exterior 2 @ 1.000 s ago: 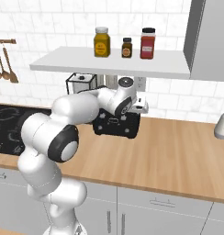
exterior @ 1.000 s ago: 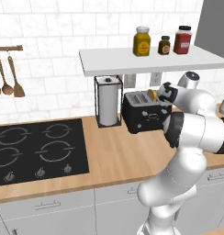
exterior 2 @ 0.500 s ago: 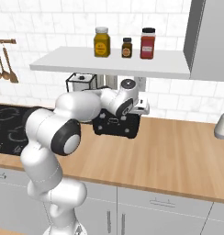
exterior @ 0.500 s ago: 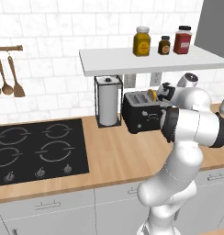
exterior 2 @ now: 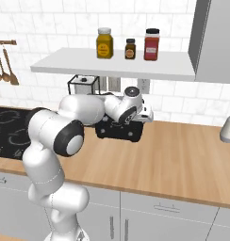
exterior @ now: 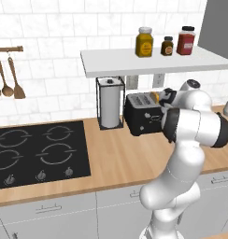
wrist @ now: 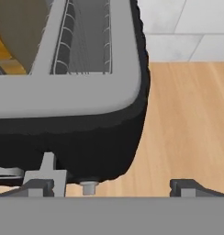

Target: Start the toaster. Once the lever pops up, take the bread to the plate on the dining counter.

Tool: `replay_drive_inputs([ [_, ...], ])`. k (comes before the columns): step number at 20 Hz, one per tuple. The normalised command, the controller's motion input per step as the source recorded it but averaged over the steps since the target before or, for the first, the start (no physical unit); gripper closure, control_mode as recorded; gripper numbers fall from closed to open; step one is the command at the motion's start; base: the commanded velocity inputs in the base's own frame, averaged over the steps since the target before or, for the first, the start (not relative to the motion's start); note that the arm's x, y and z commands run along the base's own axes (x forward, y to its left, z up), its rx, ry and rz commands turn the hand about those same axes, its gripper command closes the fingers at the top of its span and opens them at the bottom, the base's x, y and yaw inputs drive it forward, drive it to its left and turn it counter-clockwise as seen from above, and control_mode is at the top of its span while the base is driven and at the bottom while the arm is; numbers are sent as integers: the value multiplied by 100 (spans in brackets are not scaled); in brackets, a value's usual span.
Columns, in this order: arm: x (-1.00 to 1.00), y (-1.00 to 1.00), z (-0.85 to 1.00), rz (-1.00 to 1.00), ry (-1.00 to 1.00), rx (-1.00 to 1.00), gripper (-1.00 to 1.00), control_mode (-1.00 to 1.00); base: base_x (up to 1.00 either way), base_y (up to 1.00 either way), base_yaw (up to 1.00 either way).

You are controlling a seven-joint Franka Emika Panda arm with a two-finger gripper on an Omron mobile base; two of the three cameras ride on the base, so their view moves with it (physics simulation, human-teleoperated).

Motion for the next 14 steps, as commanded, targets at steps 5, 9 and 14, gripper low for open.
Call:
replay_drive_inputs([
  [5,0,0,-29,0,1,0,-100,-100,0,0,0],
  [9,0,0,-30,0,1,0,-100,-100,0,0,0],
  [14,0,0,-29,0,1,0,-100,-100,0,0,0],
])
